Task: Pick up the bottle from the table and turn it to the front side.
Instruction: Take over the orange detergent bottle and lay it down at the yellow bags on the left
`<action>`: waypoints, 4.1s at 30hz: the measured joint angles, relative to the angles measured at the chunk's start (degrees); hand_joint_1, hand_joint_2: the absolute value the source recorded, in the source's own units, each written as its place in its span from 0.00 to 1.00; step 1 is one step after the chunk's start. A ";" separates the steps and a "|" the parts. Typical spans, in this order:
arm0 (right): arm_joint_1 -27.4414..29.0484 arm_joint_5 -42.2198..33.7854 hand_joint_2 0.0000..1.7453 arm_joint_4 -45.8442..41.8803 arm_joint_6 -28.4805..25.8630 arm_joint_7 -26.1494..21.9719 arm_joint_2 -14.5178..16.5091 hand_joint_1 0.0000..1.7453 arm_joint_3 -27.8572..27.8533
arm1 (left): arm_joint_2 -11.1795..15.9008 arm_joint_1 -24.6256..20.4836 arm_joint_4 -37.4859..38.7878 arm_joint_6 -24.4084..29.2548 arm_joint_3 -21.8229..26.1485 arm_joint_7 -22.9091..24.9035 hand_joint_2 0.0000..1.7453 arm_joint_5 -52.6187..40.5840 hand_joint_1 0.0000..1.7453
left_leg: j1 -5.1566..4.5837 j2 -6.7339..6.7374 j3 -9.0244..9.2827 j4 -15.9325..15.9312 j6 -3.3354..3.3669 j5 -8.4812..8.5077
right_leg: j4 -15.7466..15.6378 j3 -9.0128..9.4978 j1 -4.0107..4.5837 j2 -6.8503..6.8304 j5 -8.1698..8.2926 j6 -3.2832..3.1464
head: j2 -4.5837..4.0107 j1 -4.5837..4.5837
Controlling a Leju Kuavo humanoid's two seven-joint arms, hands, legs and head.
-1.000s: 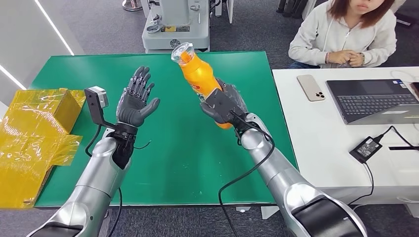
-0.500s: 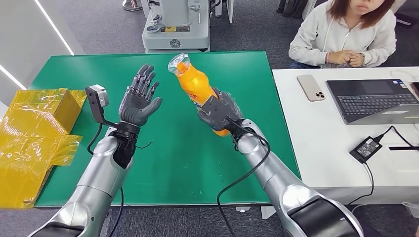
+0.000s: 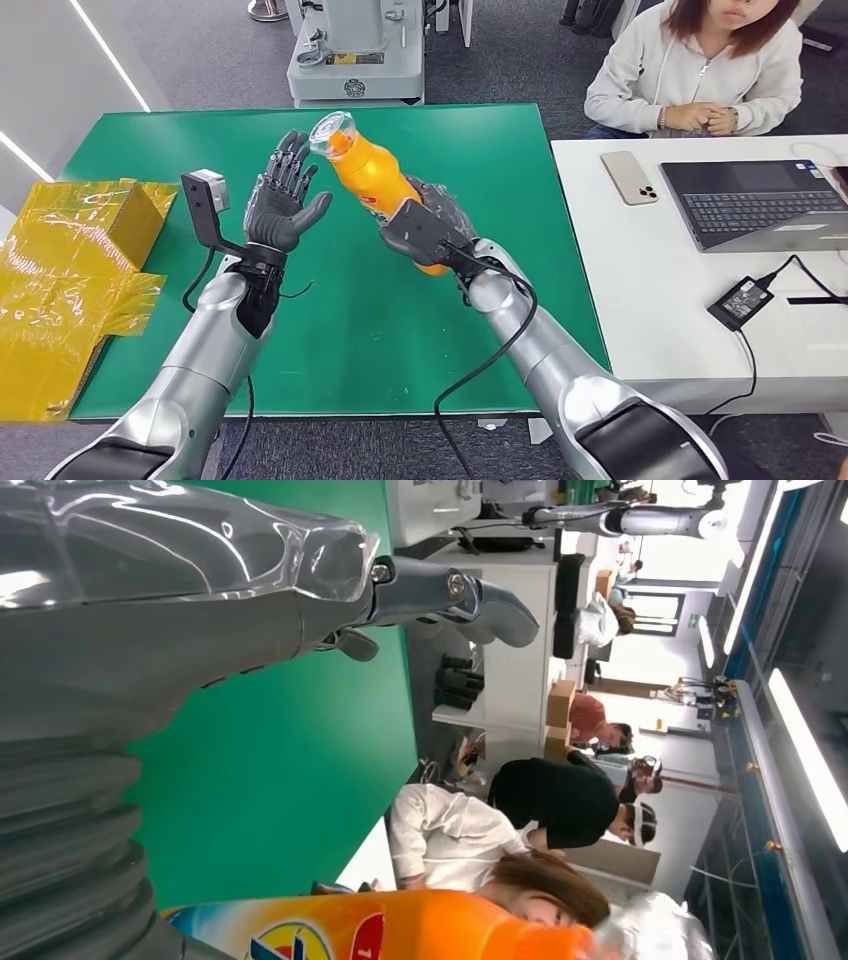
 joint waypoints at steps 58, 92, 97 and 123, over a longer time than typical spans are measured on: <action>7.68 -2.40 1.00 -10.50 0.07 0.15 -3.28 0.99 -5.34 | 0.98 14.56 -25.23 -5.08 -5.99 3.37 1.00 -0.84 0.00 | -0.01 -0.01 -0.03 0.00 0.00 -0.03 | -0.04 0.00 -0.01 -0.03 -0.02 0.02 | 0.00 0.01; 6.08 -3.98 1.00 -10.33 6.45 -2.33 0.45 0.94 0.43 | 0.44 13.13 -18.27 -1.30 -5.58 1.15 1.00 -0.02 0.00 | 0.00 -0.02 -0.03 0.00 0.00 -0.02 | -0.02 0.01 -0.01 -0.02 -0.02 0.02 | 0.00 0.00; 5.40 -4.97 1.00 -8.69 6.42 -2.46 0.75 0.92 1.24 | 0.41 11.86 -17.26 -2.14 -5.57 1.29 1.00 1.67 0.00 | -0.01 -0.02 -0.03 0.00 0.00 -0.02 | -0.02 0.00 -0.01 -0.02 -0.02 0.02 | 0.00 0.00; 3.69 -7.23 1.00 -3.51 7.38 -1.60 2.02 0.93 1.63 | 0.26 10.89 -16.91 1.29 -5.56 1.96 1.00 0.84 0.99 | 0.00 -0.02 -0.04 -0.01 0.00 -0.02 | -0.01 0.00 -0.01 -0.02 -0.02 0.02 | 0.00 0.01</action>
